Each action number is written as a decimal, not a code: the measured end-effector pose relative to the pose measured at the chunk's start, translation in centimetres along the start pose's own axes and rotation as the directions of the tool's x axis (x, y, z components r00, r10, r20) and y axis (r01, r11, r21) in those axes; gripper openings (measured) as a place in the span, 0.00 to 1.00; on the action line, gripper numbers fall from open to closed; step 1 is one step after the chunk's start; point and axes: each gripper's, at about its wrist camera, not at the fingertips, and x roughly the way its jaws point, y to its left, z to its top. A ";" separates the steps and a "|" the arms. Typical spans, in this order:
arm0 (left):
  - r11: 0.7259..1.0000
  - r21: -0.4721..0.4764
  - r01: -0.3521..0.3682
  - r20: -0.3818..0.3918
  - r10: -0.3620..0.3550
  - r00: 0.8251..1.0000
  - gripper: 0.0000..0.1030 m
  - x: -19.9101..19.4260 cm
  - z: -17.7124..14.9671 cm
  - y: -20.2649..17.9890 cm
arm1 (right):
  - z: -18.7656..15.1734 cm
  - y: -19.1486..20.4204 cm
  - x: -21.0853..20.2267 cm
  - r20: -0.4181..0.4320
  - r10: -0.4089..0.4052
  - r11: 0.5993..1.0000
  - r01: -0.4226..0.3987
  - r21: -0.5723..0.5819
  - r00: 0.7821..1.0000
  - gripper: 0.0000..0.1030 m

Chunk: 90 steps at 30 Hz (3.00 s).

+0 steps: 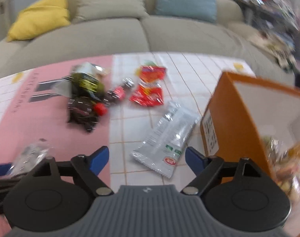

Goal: Organize snacks
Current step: 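Grasp the clear bag of white balls with the left tool while the right tool grasps the white stick-snack packet, then carry both held bags over the orange box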

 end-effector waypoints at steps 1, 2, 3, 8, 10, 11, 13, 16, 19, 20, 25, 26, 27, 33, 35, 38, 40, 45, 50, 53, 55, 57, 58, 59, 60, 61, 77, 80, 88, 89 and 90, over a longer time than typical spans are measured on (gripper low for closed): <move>1.000 -0.003 0.002 0.002 -0.002 1.000 0.60 0.1 0.0 0.1 | 0.1 -0.1 0.6 -0.021 -0.012 0.999 0.013 0.033 1.000 0.80; 1.000 -0.007 0.004 0.002 -0.004 1.000 0.60 0.2 -0.1 0.2 | 0.2 -0.2 1.3 -0.041 -0.022 0.997 0.025 0.067 0.999 0.80; 1.000 -0.012 0.008 0.001 -0.008 1.000 0.60 0.2 -0.2 0.3 | 0.4 -0.4 1.9 -0.055 -0.041 0.994 0.047 0.101 0.998 0.81; 0.999 -0.026 0.020 -0.012 -0.020 1.000 0.60 0.6 -0.5 0.4 | 0.8 -0.7 4.3 -0.102 -0.100 0.976 0.118 0.185 0.990 0.81; 0.999 -0.028 0.021 -0.016 -0.021 1.000 0.60 0.6 -0.6 0.5 | 0.9 -0.7 5.0 -0.117 -0.111 0.972 0.132 0.193 0.987 0.81; 0.999 -0.027 0.021 -0.015 -0.022 1.000 0.60 0.6 -0.6 0.5 | 0.9 -0.8 5.4 -0.127 -0.109 0.971 0.133 0.197 0.986 0.80; 0.999 -0.028 0.022 -0.017 -0.022 1.000 0.60 0.6 -0.6 0.6 | 0.9 -0.7 5.6 -0.105 -0.110 0.974 0.129 0.189 0.988 0.77; 0.999 -0.032 0.021 -0.021 -0.021 1.000 0.60 0.6 -0.6 0.6 | 1.0 -0.9 5.3 -0.074 -0.098 0.982 0.109 0.154 0.992 0.61; 0.999 -0.032 0.020 -0.030 -0.021 0.999 0.60 0.5 -0.7 0.4 | 0.7 -1.0 5.1 -0.067 -0.054 0.992 0.061 0.113 0.996 0.56; 0.999 -0.033 0.022 -0.035 -0.024 0.999 0.60 0.4 -0.7 0.4 | 0.5 -1.0 4.8 -0.066 -0.037 0.995 0.043 0.094 0.997 0.55; 0.999 -0.038 0.020 -0.071 -0.022 0.997 0.60 -0.2 -1.3 0.2 | -1.6 -0.5 2.6 -0.087 0.075 0.997 -0.078 -0.027 0.993 0.52; 0.999 -0.040 0.024 -0.081 -0.027 0.996 0.60 -0.4 -1.4 0.1 | -2.2 -0.3 2.0 -0.092 0.099 0.992 -0.105 -0.062 0.991 0.51; 0.999 -0.045 0.028 -0.089 -0.032 0.996 0.60 -0.5 -1.5 0.0 | -2.9 -0.1 1.3 -0.101 0.128 0.985 -0.138 -0.104 0.987 0.51; 0.996 -0.059 0.066 -0.135 -0.073 0.988 0.60 -1.6 -2.6 -0.7 | -6.0 -0.8 -1.9 -0.171 0.260 0.928 -0.296 -0.228 0.950 0.51; 0.996 -0.048 0.070 -0.147 -0.076 0.986 0.61 -1.9 -3.2 -1.1 | -7.0 -1.1 -2.7 -0.185 0.277 0.912 -0.318 -0.259 0.943 0.51; 0.995 -0.039 0.087 -0.153 -0.092 0.984 0.62 -2.4 -3.8 -1.6 | -8.3 -1.7 -3.8 -0.194 0.281 0.897 -0.329 -0.296 0.940 0.52; 0.994 -0.024 0.104 -0.125 -0.107 0.986 0.69 -2.6 -4.2 -1.9 | -8.8 -1.9 -4.2 -0.191 0.278 0.886 -0.328 -0.327 0.941 0.54; 0.989 0.029 0.146 0.013 -0.146 0.989 0.82 -3.3 -5.4 -2.0 | -8.8 -2.3 -4.6 -0.141 0.280 0.905 -0.310 -0.292 0.950 0.74; 0.992 0.008 0.126 0.043 -0.127 0.991 0.85 -2.7 -5.2 -2.1 | -7.7 -2.1 -3.9 -0.116 0.286 0.925 -0.306 -0.225 0.951 0.76; 0.992 0.034 0.125 0.030 -0.126 0.992 0.85 -2.2 -4.9 -2.4 | -7.3 -2.0 -3.1 -0.121 0.276 0.936 -0.295 -0.192 0.954 0.76; 0.991 0.054 0.120 0.035 -0.122 0.992 0.85 -1.9 -4.9 -2.7 | -7.1 -2.0 -2.6 -0.129 0.276 0.940 -0.295 -0.170 0.953 0.76; 0.992 0.058 0.113 0.031 -0.115 0.993 0.84 -1.6 -5.1 -2.8 | -7.2 -2.0 -2.4 -0.136 0.270 0.944 -0.290 -0.160 0.953 0.76; 0.992 0.069 0.109 0.036 -0.111 0.993 0.84 -1.6 -5.2 -2.9 | -7.4 -1.9 -2.4 -0.129 0.263 0.944 -0.283 -0.170 0.956 0.76; 0.991 0.082 0.101 0.040 -0.105 0.994 0.83 -1.6 -5.2 -3.0 | -7.5 -1.8 -2.5 -0.126 0.259 0.943 -0.279 -0.180 0.958 0.77; 0.991 0.099 0.092 0.045 -0.097 0.994 0.83 -1.5 -5.3 -3.2 | -7.7 -1.6 -2.5 -0.120 0.254 0.942 -0.274 -0.194 0.960 0.77; 0.990 0.113 0.083 0.049 -0.089 0.995 0.82 -1.4 -5.4 -3.4 | -7.8 -1.4 -2.5 -0.116 0.250 0.941 -0.269 -0.207 0.961 0.77; 0.994 0.101 0.045 0.066 -0.052 0.996 0.58 -1.9 -5.5 -3.8 | -8.1 -1.2 -3.3 -0.083 0.234 0.939 -0.247 -0.239 0.969 0.45; 0.997 0.068 0.047 0.060 -0.051 0.997 0.57 -2.3 -5.4 -3.4 | -7.9 -1.5 -3.5 -0.090 0.239 0.944 -0.253 -0.211 0.967 0.44; 0.996 -0.021 0.086 0.073 -0.085 0.994 0.57 -5.2 -5.1 -3.0 | -7.3 -2.2 -5.7 -0.057 0.258 0.945 -0.264 -0.192 0.965 0.44; 0.995 -0.033 0.095 0.077 -0.092 0.993 0.57 -5.7 -5.2 -3.0 | -7.2 -2.3 -6.2 -0.049 0.262 0.945 -0.266 -0.191 0.964 0.44; 0.994 -0.039 0.102 0.084 -0.098 0.992 0.57 -6.3 -5.2 -3.1 | -7.1 -2.5 -6.8 -0.040 0.266 0.944 -0.268 -0.191 0.963 0.44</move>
